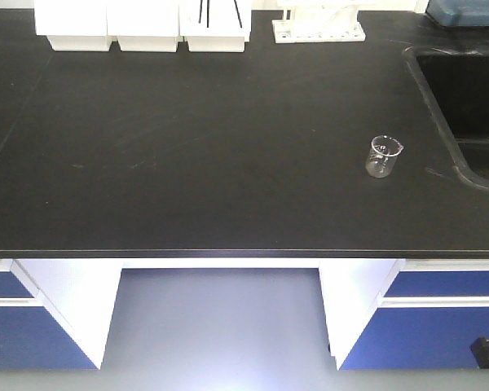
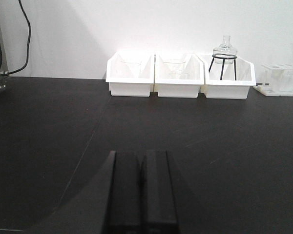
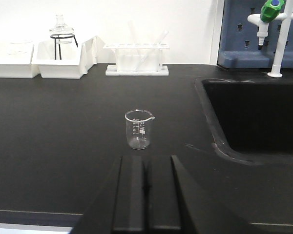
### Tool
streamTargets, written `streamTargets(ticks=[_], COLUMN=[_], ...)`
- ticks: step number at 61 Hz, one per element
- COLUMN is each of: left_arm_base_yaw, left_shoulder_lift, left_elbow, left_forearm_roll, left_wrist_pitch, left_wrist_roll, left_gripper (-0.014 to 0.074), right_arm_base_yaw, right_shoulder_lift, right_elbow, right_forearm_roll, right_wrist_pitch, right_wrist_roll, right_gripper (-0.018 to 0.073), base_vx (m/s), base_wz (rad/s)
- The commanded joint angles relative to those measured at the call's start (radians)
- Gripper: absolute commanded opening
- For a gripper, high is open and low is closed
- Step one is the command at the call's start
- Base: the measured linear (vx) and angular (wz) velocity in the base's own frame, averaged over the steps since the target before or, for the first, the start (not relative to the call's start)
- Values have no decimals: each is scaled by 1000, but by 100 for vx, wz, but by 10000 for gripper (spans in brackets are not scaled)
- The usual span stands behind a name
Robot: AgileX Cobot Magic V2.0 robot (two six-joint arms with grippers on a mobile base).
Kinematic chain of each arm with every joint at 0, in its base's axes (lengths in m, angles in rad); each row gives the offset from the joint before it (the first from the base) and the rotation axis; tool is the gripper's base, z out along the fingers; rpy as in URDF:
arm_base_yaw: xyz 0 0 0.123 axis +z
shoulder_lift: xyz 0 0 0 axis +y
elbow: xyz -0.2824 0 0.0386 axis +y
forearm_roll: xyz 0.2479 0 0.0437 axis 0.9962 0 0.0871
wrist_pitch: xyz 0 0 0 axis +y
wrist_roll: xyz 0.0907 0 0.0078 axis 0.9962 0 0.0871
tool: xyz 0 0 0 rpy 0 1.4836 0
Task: Grab beaker and place in storage area
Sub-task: 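Raise the right arm and move the right gripper toward the glass beaker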
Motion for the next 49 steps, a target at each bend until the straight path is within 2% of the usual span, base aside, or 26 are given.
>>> streamTargets(ticks=[1,37,42,49], left_arm_base_yaw=[-6,-6,-6,-6], left_shoulder_lift=[-17,-17,-17,-17], left_elbow=[22,22,22,22], left_forearm_roll=[-6,-6,-6,-6], left_wrist_pitch=[-84,-84,-84,-84], left_wrist_roll=[-6,-6,-6,-6], left_gripper=[-8,-8,-8,-8], right_arm_base_yaw=[-4,-4,-4,-4], right_shoulder_lift=[-15,-15,-15,-15], right_elbow=[8,7,7,-15], right_forearm_roll=[-6,-6,-6,10], right_wrist_pitch=[-83,-115,-163,-341], right_wrist_roll=[-3,-4,-4,-1], right_gripper=[-8,-8,-8,-8], base_vx=[0,0,0,0], base_wz=[0,0,0,0])
